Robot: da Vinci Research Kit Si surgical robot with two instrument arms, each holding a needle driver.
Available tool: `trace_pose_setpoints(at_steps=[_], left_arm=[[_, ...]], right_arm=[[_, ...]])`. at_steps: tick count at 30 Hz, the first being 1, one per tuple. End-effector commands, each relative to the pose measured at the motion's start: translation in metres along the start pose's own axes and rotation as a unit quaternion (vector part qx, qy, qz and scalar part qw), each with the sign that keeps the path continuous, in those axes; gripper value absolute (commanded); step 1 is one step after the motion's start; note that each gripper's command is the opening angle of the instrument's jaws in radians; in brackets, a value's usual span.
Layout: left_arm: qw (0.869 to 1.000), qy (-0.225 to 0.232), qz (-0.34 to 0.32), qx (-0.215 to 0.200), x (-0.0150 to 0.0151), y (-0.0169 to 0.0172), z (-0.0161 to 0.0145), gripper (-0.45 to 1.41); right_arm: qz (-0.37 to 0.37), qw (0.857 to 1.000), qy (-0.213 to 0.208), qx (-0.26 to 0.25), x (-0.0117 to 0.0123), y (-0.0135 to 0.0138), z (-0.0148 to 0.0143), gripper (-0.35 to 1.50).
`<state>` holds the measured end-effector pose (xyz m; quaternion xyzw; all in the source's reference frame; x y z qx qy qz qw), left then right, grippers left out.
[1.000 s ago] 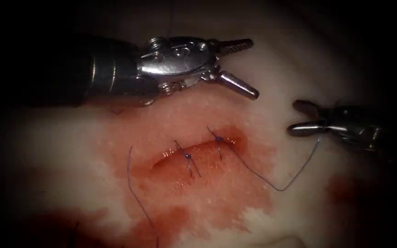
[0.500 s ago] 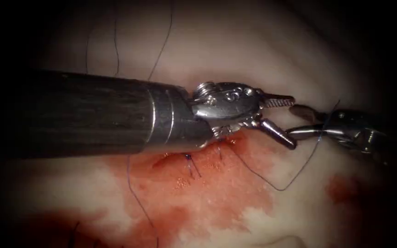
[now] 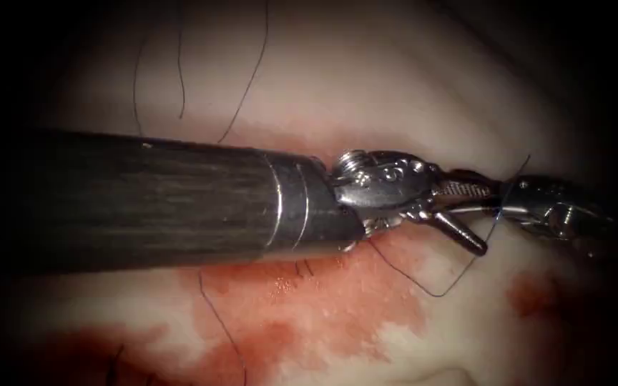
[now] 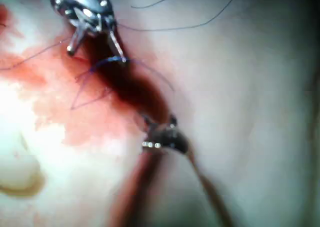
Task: Wound Closure
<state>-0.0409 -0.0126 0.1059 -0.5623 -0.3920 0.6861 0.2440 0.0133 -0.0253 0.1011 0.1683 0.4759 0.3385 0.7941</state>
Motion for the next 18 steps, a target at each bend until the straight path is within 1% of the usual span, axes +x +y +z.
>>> trace_pose_setpoints(at_steps=[1, 6, 7, 8, 9, 10, 11, 12, 18], left_arm=[[1.0, -0.002, 0.003, -0.004, 0.0001, -0.0003, 0.0007, 0.61], [1.0, -0.003, 0.006, -0.008, 0.0002, -0.0011, 0.0011, 0.59], [1.0, -0.003, 0.006, -0.007, 0.0002, -0.0013, 0.0011, 0.56], [1.0, -0.001, 0.006, -0.008, 0.0002, -0.0013, 0.001, 0.47], [1.0, -0.001, 0.006, -0.008, 0.0003, -0.0014, 0.001, 0.37], [1.0, -0.001, 0.003, -0.01, 0.0004, -0.0014, 0.0007, 0.0], [1.0, 0.0, 0.011, -0.011, 0.0005, -0.0014, 0.0006, -0.2], [1.0, 0.008, 0.02, -0.011, 0.0009, -0.0014, 0.0002, -0.45], [0.999, 0.023, 0.029, -0.002, 0.0018, -0.002, -0.0009, -0.45]], right_arm=[[0.0, 1.0, 0.001, 0.001, 0.0, 0.0, 0.0009, 1.38], [0.0, 1.0, 0.001, 0.0, 0.0001, -0.0002, 0.0011, 1.38], [0.0, 1.0, 0.001, 0.0, 0.0001, -0.0002, 0.0011, 1.38], [0.0, 1.0, 0.001, 0.0, 0.0001, -0.0002, 0.0011, 1.38], [0.0, 1.0, 0.001, 0.0, 0.0001, -0.0002, 0.0011, 1.38], [0.0, 1.0, 0.001, 0.0, 0.0001, -0.0002, 0.0011, 1.38], [0.0, 1.0, 0.001, 0.0, 0.0001, -0.0002, 0.0012, 1.38], [0.0, 1.0, 0.001, 0.0, 0.0001, -0.0002, 0.0012, 1.38], [0.0, 1.0, 0.001, 0.001, 0.0, -0.0003, 0.0013, 1.38]])
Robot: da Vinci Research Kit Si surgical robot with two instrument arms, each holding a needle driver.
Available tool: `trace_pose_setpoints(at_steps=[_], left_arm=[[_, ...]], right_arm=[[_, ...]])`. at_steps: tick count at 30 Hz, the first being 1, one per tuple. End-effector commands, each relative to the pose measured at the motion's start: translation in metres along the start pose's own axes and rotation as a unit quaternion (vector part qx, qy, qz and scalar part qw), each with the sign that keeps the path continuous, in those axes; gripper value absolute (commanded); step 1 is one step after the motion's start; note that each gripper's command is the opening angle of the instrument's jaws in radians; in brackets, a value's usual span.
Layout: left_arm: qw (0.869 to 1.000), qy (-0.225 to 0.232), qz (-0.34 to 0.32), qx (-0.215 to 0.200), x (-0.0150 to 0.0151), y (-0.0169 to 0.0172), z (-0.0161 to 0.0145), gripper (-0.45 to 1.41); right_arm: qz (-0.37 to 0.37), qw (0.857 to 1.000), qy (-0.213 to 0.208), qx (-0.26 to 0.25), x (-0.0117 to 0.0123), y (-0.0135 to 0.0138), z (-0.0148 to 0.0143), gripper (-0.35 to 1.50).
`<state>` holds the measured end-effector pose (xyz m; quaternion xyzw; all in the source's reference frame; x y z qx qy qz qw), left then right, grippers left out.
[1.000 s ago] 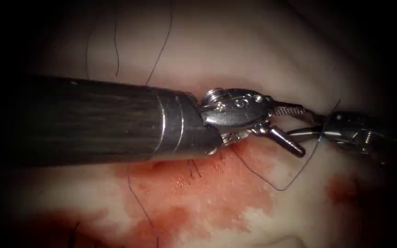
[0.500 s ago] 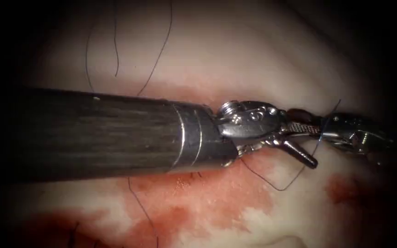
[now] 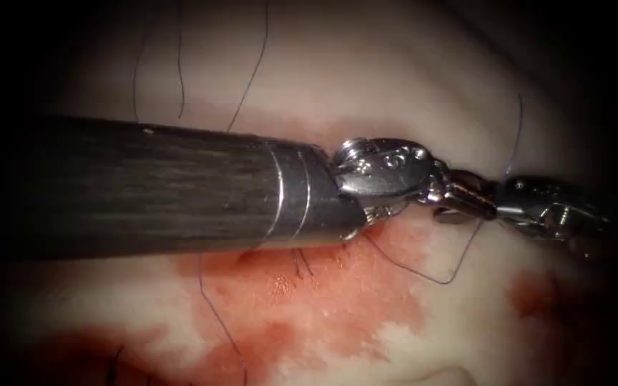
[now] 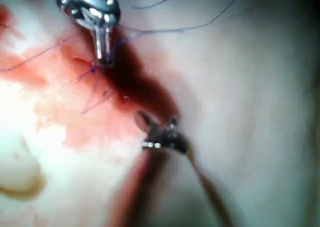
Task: Wound Closure
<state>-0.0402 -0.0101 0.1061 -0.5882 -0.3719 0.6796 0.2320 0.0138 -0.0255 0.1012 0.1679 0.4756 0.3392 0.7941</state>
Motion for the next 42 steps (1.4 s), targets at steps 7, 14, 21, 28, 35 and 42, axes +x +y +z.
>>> trace_pose_setpoints(at_steps=[7, 14, 21, 28, 35, 42], left_arm=[[1.0, 0.001, 0.004, -0.001, -0.0001, -0.0008, 0.0001, -0.45], [0.998, 0.016, 0.031, 0.043, 0.0028, -0.0025, -0.006, -0.45], [0.996, 0.019, 0.047, 0.076, 0.0038, -0.0048, -0.011, -0.45], [0.993, 0.022, 0.058, 0.102, 0.0053, -0.0059, -0.0152, -0.45], [0.99, 0.031, 0.066, 0.12, 0.0062, -0.0062, -0.0173, -0.45], [0.989, 0.031, 0.067, 0.127, 0.0062, -0.0065, -0.0178, -0.45]], right_arm=[[-0.001, 1.0, 0.001, 0.002, 0.0, -0.0001, 0.0009, 1.38], [-0.012, 0.999, -0.009, 0.043, 0.0, -0.0009, 0.0, 1.33], [-0.05, 0.995, -0.016, 0.082, 0.0004, -0.0024, 0.0011, 1.35], [-0.075, 0.991, 0.005, 0.115, 0.0019, -0.0059, 0.0047, 1.35], [-0.077, 0.993, 0.016, 0.085, 0.0021, -0.0062, 0.0079, 1.38], [-0.078, 0.994, 0.019, 0.074, 0.002, -0.0062, 0.0107, 1.4]])
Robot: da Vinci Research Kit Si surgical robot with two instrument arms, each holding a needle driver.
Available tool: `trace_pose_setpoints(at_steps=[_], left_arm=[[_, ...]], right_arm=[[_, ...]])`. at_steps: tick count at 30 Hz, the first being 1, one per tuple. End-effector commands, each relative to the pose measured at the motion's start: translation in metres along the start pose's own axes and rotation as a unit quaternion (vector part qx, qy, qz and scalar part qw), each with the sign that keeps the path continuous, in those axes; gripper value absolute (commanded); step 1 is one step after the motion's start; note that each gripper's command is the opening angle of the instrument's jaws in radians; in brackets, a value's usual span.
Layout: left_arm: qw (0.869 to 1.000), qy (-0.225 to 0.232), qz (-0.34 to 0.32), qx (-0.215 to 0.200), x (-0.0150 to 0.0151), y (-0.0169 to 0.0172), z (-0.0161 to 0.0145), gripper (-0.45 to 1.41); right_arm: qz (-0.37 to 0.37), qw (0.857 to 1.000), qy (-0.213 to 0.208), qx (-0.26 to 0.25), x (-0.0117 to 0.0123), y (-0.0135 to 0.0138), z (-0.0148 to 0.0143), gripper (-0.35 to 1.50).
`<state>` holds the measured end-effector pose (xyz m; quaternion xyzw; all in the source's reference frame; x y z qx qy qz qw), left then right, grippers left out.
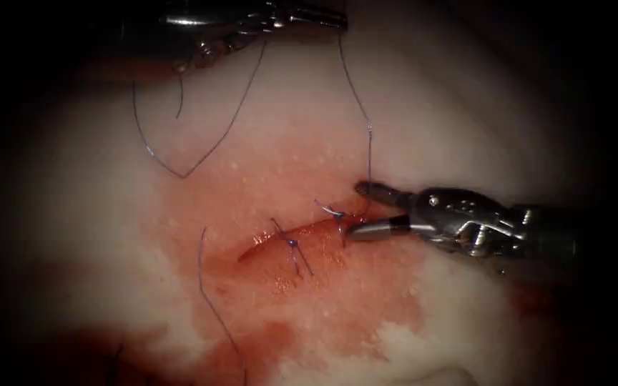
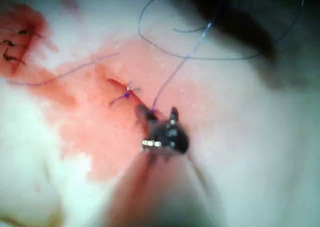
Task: Wound Closure
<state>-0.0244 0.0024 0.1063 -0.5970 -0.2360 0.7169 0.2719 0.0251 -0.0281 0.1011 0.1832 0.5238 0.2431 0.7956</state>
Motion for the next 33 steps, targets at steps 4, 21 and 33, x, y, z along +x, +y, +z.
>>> trace_pose_setpoints(at_steps=[4, 21, 33], left_arm=[[1.0, 0.001, 0.002, -0.002, 0.0, -0.0004, 0.0007, -0.45], [1.0, 0.001, 0.005, -0.003, 0.0, -0.0004, 0.0006, -0.45], [1.0, 0.001, 0.007, -0.007, -0.0004, -0.0001, 0.0013, -0.45]], right_arm=[[0.001, 1.0, 0.006, -0.005, 0.0007, 0.0002, 0.0023, 1.4], [0.013, 1.0, 0.027, -0.01, 0.0009, 0.0003, 0.0043, 1.4], [0.016, 0.999, 0.041, 0.016, 0.0033, 0.0005, 0.0028, -0.35]])
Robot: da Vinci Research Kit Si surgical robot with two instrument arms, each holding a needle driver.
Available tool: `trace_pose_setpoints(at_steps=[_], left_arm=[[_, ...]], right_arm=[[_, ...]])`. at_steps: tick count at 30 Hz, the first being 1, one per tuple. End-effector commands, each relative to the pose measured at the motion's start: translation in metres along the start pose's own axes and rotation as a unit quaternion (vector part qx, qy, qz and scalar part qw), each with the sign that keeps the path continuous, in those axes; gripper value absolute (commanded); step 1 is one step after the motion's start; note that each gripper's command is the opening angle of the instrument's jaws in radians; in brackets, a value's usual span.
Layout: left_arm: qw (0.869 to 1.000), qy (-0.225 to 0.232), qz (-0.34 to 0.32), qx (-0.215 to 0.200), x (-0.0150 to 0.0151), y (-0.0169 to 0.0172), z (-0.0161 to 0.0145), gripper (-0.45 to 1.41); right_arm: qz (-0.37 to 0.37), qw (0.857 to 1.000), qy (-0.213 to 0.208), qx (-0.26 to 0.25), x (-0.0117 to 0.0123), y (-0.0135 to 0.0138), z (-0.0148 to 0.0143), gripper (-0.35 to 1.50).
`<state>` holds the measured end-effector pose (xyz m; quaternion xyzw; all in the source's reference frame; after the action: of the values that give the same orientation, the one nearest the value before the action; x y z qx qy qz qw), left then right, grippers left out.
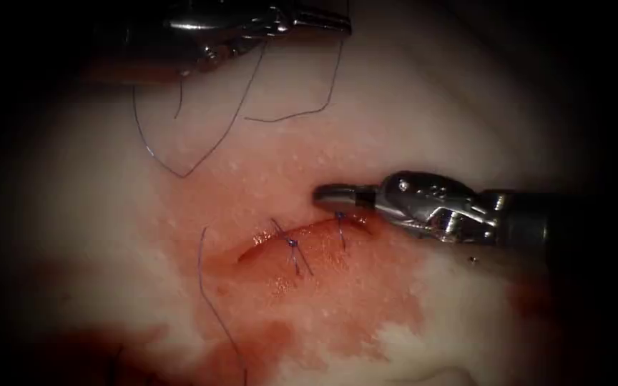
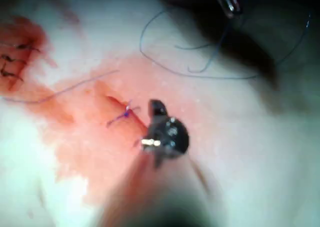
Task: Wound Closure
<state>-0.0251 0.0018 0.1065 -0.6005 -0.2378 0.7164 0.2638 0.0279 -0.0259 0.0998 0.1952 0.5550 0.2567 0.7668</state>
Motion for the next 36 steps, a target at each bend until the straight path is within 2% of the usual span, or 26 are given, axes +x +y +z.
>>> trace_pose_setpoints(at_steps=[1, 4, 5, 6, 7, 8, 9, 12, 15, 20, 21, 22, 24, 25, 27, 36], left_arm=[[1.0, 0.001, 0.001, -0.001, 0.0, -0.0005, 0.0006, -0.45], [1.0, 0.001, 0.0, -0.003, 0.0003, -0.0006, 0.0001, -0.45], [1.0, 0.001, -0.001, -0.004, 0.0004, -0.0007, -0.0002, -0.45], [1.0, 0.001, 0.002, -0.005, 0.0005, -0.0008, -0.0005, -0.45], [1.0, 0.001, 0.001, -0.009, 0.0007, -0.0009, -0.0009, -0.45], [1.0, 0.001, 0.0, -0.006, 0.0008, -0.0011, -0.0013, -0.45], [1.0, 0.0, 0.002, -0.004, 0.0009, -0.0013, -0.0017, -0.45], [1.0, -0.003, 0.005, 0.019, 0.0004, -0.0028, -0.0028, -0.45], [0.999, -0.012, 0.016, 0.034, -0.001, -0.0039, -0.0024, -0.45], [0.994, -0.069, 0.047, 0.071, -0.0054, -0.0069, -0.0009, -0.45], [0.993, -0.078, 0.05, 0.075, -0.0063, -0.0076, -0.001, -0.1], [0.992, -0.095, 0.038, 0.081, -0.0075, -0.0086, -0.0011, 0.37], [0.99, -0.111, 0.0, 0.091, -0.0088, -0.0099, -0.0015, 1.11], [0.989, -0.111, -0.007, 0.094, -0.0088, -0.0103, -0.0018, 1.21], [0.989, -0.111, -0.009, 0.094, -0.0083, -0.0105, -0.0027, 1.26], [0.986, -0.132, -0.019, 0.098, -0.0051, -0.008, -0.0054, 1.26]], right_arm=[[-0.002, 1.0, 0.001, 0.001, 0.0001, 0.0, 0.0009, -0.35], [-0.005, 1.0, 0.002, 0.002, -0.0004, -0.0001, 0.001, -0.35], [-0.006, 1.0, 0.002, 0.003, -0.0007, -0.0001, 0.001, -0.18], [-0.007, 1.0, 0.002, 0.005, -0.0008, -0.0001, 0.0008, 0.36], [-0.007, 1.0, 0.003, -0.003, -0.0009, 0.0, 0.0005, 0.8], [-0.007, 1.0, 0.004, -0.012, -0.001, 0.0, 0.0001, 1.04], [-0.007, 1.0, 0.005, -0.022, -0.0011, 0.0001, -0.0002, 1.16], [-0.006, 0.999, 0.006, -0.033, -0.0015, 0.001, -0.0023, 1.21], [-0.006, 0.999, 0.008, -0.046, -0.0017, 0.0018, -0.0031, 1.24], [-0.004, 0.997, 0.01, -0.08, -0.0022, 0.0025, -0.0038, 1.31], [-0.004, 0.997, 0.01, -0.081, -0.0022, 0.0025, -0.0039, 1.31], [-0.004, 0.997, 0.01, -0.081, -0.0023, 0.0024, -0.004, 1.31], [-0.004, 0.997, 0.01, -0.08, -0.0023, 0.0025, -0.0043, 1.31], [-0.004, 0.997, 0.01, -0.08, -0.0024, 0.0025, -0.0043, 1.31], [-0.004, 0.997, 0.01, -0.079, -0.0024, 0.0026, -0.0046, 1.31], [-0.004, 0.997, 0.01, -0.078, -0.0026, 0.0028, -0.0052, 1.31]])
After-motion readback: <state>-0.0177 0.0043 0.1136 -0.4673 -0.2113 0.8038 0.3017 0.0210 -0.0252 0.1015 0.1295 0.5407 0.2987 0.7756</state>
